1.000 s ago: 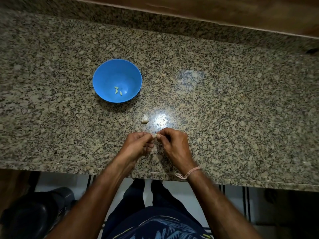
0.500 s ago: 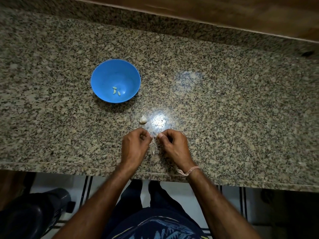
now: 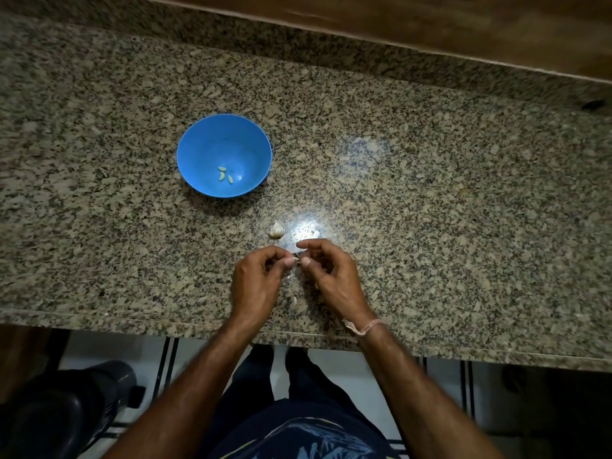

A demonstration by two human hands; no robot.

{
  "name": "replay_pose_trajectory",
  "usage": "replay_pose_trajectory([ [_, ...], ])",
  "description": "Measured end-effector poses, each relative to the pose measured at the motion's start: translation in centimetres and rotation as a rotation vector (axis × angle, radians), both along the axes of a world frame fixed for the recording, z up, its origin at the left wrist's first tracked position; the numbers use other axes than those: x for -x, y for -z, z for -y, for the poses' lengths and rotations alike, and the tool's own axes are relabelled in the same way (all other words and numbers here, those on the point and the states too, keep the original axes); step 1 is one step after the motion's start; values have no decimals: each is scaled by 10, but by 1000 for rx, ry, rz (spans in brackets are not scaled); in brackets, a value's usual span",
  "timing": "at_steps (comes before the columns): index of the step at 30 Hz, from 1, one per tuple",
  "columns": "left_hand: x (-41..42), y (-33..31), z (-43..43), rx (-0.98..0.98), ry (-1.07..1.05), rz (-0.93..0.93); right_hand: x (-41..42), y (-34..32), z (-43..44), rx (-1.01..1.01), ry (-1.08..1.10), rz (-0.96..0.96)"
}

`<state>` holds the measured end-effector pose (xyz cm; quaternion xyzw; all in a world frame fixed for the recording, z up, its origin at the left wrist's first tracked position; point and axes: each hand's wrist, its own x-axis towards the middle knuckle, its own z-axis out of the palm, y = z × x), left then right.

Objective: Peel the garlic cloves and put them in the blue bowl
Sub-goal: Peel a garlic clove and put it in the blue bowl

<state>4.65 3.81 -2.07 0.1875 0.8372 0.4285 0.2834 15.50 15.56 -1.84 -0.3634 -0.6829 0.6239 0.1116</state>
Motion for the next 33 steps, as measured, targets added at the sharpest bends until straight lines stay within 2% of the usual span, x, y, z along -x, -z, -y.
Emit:
replay_pose_trajectory([
  [10, 1, 1, -1, 41, 52, 59, 2, 2, 4, 19, 35, -24],
  [14, -2, -1, 0, 83, 56, -14, 3, 5, 4, 17, 123, 21],
  [18, -1, -5, 0, -67, 103, -61, 0, 8, 0, -3, 157, 55],
  [22, -3, -10, -4, -73, 106, -104, -1, 7, 1, -14, 132, 61],
  [30, -4, -12, -6, -35, -25, 41, -2, 3, 7, -21, 151, 23],
  [33, -5, -14, -8, 72, 19, -109, 0, 2, 8, -89, 123, 64],
])
